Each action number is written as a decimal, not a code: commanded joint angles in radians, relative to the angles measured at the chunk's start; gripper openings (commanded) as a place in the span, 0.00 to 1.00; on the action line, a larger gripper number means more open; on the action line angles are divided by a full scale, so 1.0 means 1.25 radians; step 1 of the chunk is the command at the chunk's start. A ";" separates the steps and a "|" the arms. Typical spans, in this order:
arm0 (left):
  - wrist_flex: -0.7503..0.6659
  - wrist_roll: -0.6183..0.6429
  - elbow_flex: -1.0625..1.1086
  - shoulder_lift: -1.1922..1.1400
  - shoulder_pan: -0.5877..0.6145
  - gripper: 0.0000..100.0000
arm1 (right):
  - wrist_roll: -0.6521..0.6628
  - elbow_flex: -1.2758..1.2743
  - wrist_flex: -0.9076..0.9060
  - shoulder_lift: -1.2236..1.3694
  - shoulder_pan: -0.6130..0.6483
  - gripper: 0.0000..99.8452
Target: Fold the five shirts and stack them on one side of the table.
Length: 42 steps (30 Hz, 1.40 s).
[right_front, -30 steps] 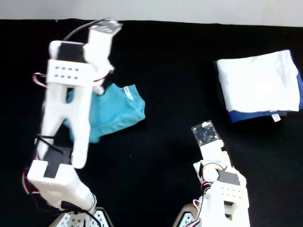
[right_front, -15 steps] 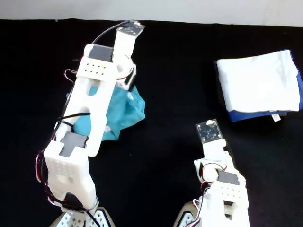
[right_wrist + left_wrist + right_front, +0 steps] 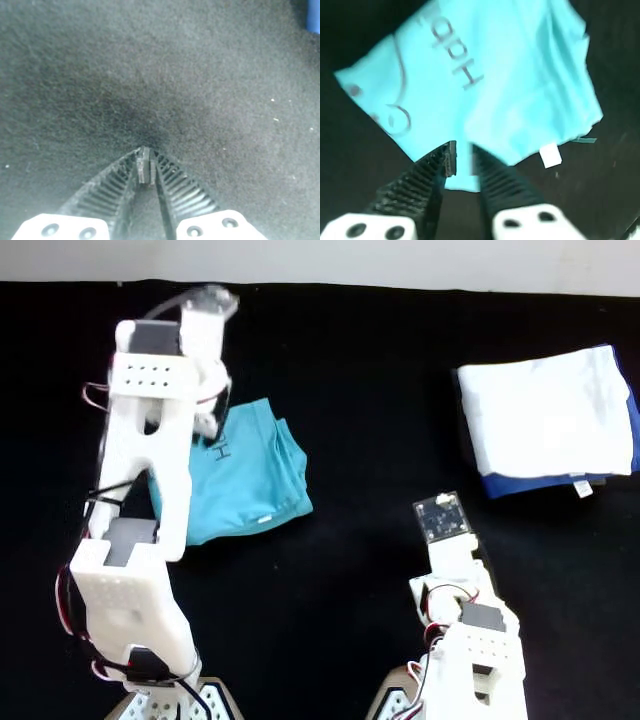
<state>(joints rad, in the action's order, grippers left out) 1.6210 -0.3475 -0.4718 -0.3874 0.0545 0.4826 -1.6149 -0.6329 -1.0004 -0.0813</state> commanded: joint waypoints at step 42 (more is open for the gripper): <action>-0.390 0.039 -0.176 -0.361 -0.253 0.01 | -0.011 -0.014 0.015 -0.001 -0.008 0.01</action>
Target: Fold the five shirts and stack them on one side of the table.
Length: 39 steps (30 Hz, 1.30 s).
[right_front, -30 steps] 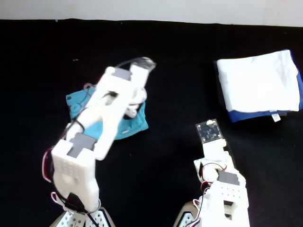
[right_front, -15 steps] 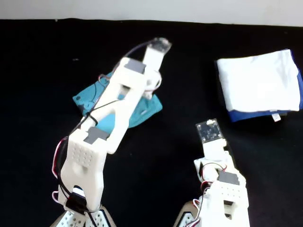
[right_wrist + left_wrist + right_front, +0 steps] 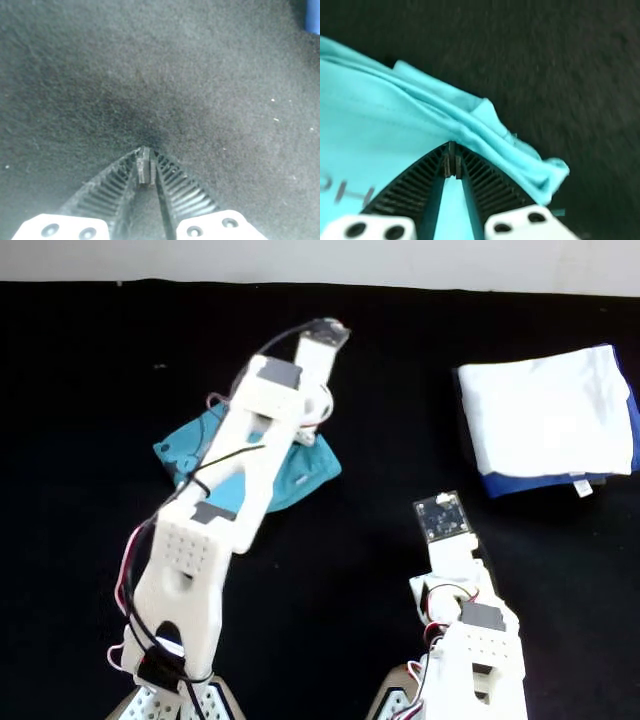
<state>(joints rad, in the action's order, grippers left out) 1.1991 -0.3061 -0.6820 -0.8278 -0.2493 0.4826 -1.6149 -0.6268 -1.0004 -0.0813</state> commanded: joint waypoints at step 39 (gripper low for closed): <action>-0.459 0.022 1.253 0.808 0.240 0.06 | -0.010 -0.014 0.010 -0.001 -0.008 0.01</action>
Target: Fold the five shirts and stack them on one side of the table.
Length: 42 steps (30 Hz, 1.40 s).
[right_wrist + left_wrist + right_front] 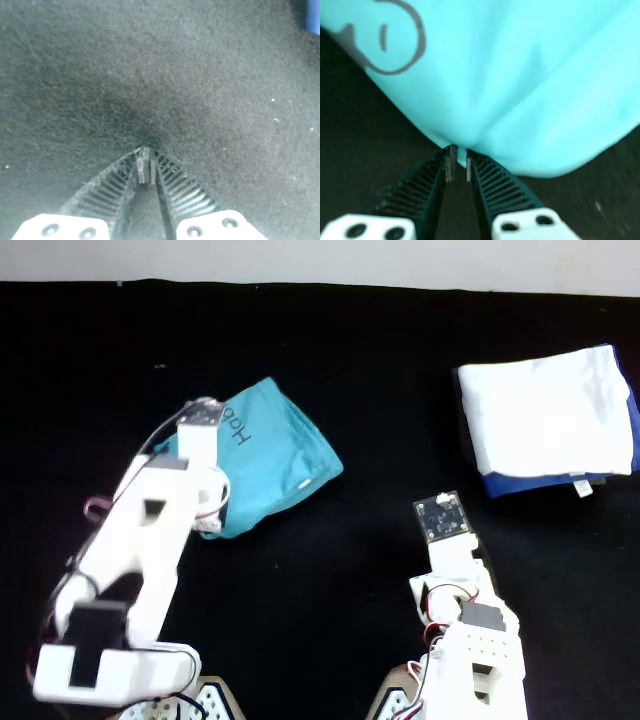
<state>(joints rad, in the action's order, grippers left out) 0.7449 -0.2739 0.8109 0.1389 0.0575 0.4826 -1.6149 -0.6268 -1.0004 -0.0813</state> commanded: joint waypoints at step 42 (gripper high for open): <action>0.005 -0.093 0.157 0.106 0.390 0.06 | -0.226 1.579 -0.474 1.061 0.436 0.01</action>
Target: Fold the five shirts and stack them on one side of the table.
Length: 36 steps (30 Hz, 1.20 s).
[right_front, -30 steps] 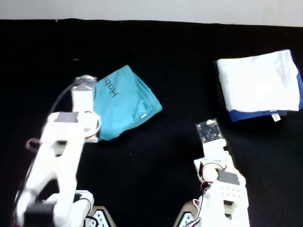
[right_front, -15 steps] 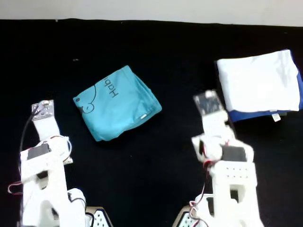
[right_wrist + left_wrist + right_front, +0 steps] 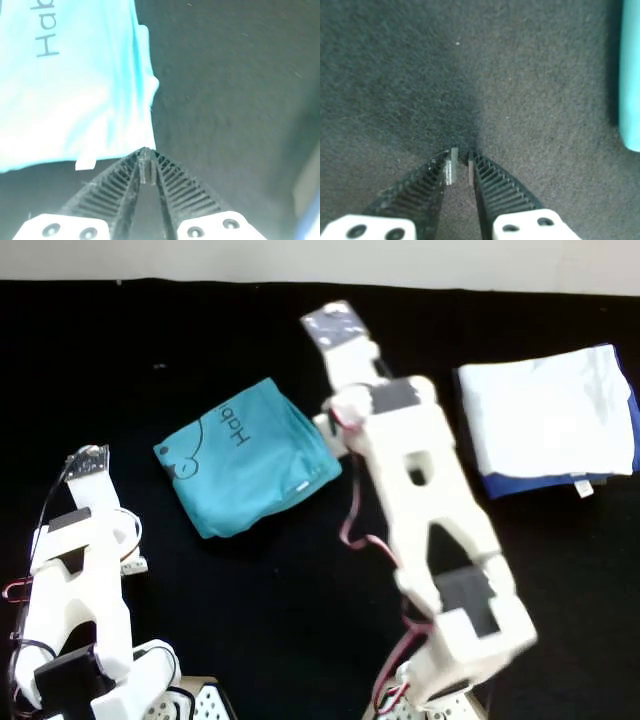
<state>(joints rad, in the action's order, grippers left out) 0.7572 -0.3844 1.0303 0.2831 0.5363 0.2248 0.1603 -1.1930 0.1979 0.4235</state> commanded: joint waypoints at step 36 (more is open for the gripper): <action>-0.006 -0.005 -0.019 -0.009 0.007 0.06 | -0.118 0.844 -0.361 0.574 0.136 0.36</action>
<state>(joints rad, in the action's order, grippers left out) 0.7572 -0.3844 1.0303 0.2831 0.5363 0.1005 1.2467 -1.7024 0.9175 0.5692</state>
